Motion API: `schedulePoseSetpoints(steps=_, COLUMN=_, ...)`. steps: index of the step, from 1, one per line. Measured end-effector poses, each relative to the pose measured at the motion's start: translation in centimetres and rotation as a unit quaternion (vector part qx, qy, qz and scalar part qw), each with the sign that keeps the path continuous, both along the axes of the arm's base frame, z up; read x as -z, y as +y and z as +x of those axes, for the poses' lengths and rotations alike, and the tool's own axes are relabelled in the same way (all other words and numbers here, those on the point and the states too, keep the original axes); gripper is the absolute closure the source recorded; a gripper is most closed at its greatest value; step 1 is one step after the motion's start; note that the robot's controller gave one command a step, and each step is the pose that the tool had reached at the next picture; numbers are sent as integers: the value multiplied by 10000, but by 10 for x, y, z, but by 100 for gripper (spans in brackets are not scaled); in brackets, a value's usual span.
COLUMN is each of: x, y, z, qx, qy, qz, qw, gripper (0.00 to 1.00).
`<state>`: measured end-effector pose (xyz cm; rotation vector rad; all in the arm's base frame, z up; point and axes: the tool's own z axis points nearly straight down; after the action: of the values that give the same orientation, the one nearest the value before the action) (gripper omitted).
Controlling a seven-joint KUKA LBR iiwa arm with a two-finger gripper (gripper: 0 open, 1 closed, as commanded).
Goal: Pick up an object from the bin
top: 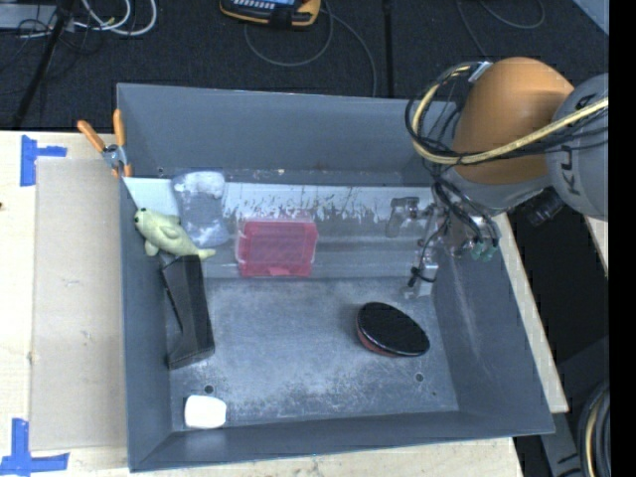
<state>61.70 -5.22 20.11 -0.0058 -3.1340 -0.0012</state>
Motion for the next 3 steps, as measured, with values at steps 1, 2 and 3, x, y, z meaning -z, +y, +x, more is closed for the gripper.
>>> schedulePoseSetpoints(steps=1, x=-5, y=0, z=1, qx=-5, qy=-34, qz=-3, qw=10000, gripper=0)
schedulePoseSetpoints(steps=2, x=16, y=-16, z=-10, qx=248, qy=-65, qz=6, qw=9997, gripper=0)
schedulePoseSetpoints(steps=3, x=74, y=-29, z=-27, qx=276, qy=-38, qz=-8, qw=9996, gripper=0)
